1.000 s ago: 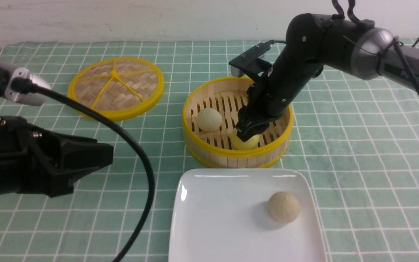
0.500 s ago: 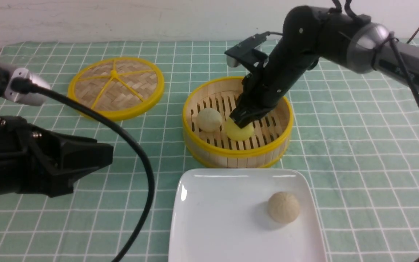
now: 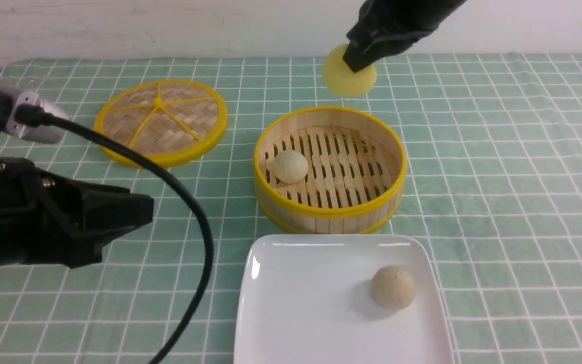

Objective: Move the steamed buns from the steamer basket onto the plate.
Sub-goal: Use the right arm to put the steamed stuffed bun into the plate

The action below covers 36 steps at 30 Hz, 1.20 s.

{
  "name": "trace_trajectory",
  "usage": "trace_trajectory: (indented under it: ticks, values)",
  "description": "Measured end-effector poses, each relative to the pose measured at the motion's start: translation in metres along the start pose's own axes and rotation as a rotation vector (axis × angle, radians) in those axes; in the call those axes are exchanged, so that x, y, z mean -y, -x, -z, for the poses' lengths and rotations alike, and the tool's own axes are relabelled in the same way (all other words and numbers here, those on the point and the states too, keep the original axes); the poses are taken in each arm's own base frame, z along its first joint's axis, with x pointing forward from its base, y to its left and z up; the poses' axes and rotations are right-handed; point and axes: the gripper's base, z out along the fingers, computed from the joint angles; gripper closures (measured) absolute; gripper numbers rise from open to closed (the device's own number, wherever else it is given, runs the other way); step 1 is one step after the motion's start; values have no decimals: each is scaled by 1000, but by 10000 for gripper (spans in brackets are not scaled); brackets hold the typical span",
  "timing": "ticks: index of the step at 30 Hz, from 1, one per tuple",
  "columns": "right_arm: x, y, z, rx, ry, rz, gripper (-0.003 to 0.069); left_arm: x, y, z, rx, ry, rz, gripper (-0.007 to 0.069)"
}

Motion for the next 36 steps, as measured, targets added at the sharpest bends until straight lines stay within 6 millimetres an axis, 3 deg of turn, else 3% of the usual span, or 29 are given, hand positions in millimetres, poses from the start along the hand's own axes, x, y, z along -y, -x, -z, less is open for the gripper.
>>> trace_trajectory:
  ticks: [5,10,11,16,18,19,26,27,28,36]
  values:
    - [-13,-12,28,6,4,-44,639,0,0,0,-1,-1,-1,332]
    - [-30,-55,25,-105,115,-94,639,0,0,0,-2,-3,-1,332]
    - [-31,-57,26,-105,125,-94,639,0,0,0,-2,-3,-1,332]
    - [-34,-104,-19,-249,267,-93,638,0,0,0,-2,-3,-1,332]
    - [-33,-111,-31,-260,290,-92,638,0,0,0,-2,-3,-1,332]
    - [-30,-117,-47,-255,302,-90,638,0,0,0,-2,-3,-1,332]
    - [-13,-132,-118,-250,354,-103,636,0,0,0,-2,-2,-1,332]
    - [-13,-132,-119,-247,355,-101,636,0,0,0,-2,-3,-1,332]
    - [-11,-139,-136,-269,369,-101,636,0,0,0,-2,-3,-1,332]
    - [-2,-158,-175,-328,324,-74,636,0,0,0,-4,-5,-1,333]
